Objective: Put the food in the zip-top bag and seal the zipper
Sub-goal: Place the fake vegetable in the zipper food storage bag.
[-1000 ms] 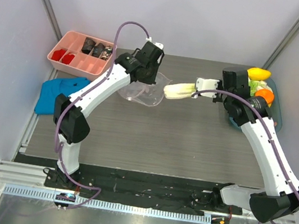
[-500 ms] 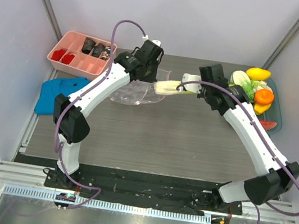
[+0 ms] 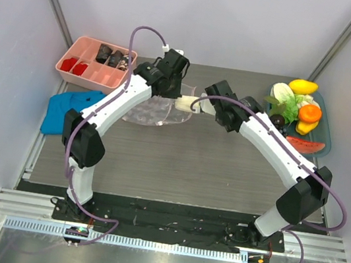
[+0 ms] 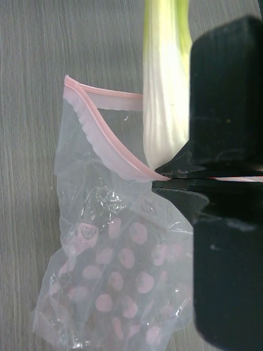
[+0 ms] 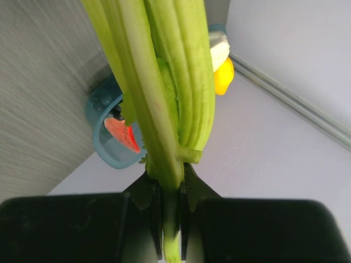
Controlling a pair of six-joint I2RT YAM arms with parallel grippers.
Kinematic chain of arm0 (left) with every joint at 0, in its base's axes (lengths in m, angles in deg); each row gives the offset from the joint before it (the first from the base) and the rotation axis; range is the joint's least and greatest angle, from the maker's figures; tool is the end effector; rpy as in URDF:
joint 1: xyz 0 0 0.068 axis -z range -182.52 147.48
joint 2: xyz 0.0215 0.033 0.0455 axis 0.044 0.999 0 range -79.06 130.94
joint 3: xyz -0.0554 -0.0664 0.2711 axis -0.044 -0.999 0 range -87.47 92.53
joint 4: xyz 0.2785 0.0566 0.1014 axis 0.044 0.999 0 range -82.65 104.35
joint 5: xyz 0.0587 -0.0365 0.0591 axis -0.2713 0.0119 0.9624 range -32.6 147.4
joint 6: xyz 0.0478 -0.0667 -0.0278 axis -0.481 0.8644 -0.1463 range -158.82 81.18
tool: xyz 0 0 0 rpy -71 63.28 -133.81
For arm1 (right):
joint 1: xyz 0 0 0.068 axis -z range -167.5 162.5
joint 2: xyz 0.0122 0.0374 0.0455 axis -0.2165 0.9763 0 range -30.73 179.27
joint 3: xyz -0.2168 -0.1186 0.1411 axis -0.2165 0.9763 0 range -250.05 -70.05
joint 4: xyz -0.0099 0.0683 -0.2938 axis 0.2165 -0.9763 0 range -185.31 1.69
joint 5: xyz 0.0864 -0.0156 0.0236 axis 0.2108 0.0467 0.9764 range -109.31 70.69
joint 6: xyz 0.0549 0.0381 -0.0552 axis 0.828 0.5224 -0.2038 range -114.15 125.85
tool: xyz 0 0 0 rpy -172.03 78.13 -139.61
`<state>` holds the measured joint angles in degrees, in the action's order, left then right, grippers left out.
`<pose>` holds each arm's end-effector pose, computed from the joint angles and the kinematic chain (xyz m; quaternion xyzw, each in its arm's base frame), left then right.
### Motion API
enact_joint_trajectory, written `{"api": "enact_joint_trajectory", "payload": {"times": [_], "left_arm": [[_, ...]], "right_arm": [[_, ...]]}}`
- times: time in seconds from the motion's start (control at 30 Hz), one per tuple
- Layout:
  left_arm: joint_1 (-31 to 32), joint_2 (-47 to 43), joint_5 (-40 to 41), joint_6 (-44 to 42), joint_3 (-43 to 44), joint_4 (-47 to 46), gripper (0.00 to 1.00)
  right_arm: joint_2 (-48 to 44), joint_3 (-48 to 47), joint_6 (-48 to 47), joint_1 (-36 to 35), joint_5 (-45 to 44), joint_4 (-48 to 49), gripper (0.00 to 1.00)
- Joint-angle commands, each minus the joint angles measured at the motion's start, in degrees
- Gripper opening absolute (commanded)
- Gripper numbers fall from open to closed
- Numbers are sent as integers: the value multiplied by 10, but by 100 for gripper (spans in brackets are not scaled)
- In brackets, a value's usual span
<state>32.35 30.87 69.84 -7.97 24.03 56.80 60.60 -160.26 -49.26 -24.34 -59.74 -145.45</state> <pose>0.4195 -0.2722 0.3305 -0.0064 0.9285 -0.1089 0.3550 0.3378 0.1909 0.3314 -0.5834 0.6952 -0.3688 0.2006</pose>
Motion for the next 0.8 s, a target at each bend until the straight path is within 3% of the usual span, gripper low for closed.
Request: {"api": "enact_joint_trajectory", "payload": {"times": [0.0, 0.33, 0.53, 0.77], "left_arm": [[7, -40, -19, 27, -8, -50, 0], [-6, -51, -73, 58, -20, -74, 0], [-12, -50, -187, 97, -40, -103, 1], [-16, -45, -269, 137, -29, -136, 0]], "right_arm": [[-23, 36, 5, -23, -43, 30, 1], [-52, 100, -83, -24, -93, 133, 1], [-19, 2, -8, -34, -44, 89, 1], [-31, 18, -11, -67, -10, 121, 1]]}}
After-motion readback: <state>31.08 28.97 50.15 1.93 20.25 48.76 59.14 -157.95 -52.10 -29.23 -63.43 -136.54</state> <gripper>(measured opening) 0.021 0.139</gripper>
